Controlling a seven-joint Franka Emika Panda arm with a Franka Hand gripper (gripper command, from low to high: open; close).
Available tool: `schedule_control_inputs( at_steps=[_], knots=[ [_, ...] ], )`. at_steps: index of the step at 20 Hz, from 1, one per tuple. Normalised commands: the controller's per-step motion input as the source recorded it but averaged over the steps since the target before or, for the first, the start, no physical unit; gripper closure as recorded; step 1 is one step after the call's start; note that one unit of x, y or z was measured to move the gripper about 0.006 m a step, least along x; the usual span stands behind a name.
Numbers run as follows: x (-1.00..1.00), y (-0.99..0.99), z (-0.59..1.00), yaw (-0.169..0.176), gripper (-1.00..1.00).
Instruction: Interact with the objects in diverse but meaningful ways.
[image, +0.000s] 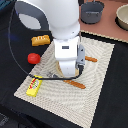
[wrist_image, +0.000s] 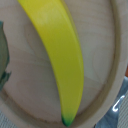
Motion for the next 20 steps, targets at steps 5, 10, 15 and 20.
schedule_control_inputs(
  at_steps=[5,10,15,20],
  knots=[
    [0.17,0.05,-0.06,0.016,-1.0],
    [0.29,0.18,0.0,0.0,-1.0],
    [0.29,0.21,0.0,0.0,-1.0],
    [0.3,0.17,0.0,0.0,-1.0]
  ],
)
